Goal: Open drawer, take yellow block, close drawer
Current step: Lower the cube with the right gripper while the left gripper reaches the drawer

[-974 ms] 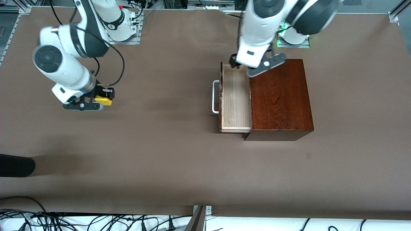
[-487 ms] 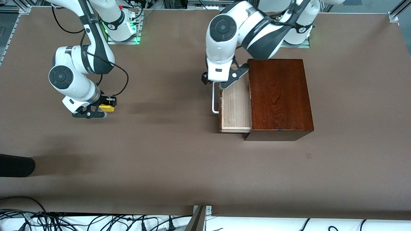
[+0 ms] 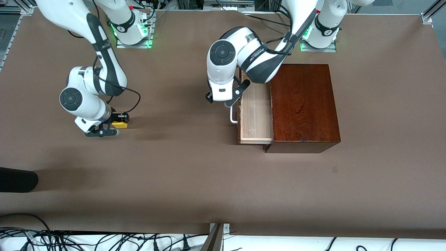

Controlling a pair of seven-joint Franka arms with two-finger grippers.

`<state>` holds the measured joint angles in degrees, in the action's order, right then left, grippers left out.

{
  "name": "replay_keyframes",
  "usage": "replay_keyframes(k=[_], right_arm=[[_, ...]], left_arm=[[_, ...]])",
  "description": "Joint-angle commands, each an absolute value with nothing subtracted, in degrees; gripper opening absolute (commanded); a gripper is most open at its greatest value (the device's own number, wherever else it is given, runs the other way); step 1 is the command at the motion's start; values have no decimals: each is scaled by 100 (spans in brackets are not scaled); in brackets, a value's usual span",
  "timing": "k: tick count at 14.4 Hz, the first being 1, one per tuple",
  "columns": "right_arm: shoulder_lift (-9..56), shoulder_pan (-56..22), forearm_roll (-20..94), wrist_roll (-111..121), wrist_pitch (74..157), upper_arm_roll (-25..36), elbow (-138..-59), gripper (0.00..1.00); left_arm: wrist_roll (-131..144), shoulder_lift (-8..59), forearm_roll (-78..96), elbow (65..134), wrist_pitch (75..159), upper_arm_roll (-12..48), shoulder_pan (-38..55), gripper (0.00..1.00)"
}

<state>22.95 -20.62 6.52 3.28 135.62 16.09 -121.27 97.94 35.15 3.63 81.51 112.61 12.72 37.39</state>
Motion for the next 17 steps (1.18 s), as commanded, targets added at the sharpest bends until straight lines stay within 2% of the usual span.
replay_keyframes(k=[1,6,7,8,9,12,15,17], right_arm=[[2478,-1609,773,589,13763,1231,-12103,0],[2575,-1556,817,353,13781,1178,-12085,0],[2575,-1564,817,195,13746,1169,-12068,27],[2558,-1564,809,89,13711,1099,-12050,92],[2523,-1564,817,62,13694,1046,-12041,100],[2295,-1564,817,79,13152,1037,-11796,100],[1664,-1486,809,114,12245,1063,-11584,100],[1232,-1459,791,106,12042,1046,-11566,100]], left_arm=[[9818,3691,422,7910,11241,1187,3823,0],[10447,3691,378,7919,11162,1125,3815,0],[10589,3691,317,7919,11093,1108,3814,0],[10678,3700,73,7902,10926,1107,3823,0],[10827,3735,-234,7849,10794,1125,3832,0],[10978,3867,-395,7603,10486,1134,3832,0],[10978,3885,-413,7603,10477,1125,3832,0],[10978,3876,-404,7585,10529,1134,3832,0]])
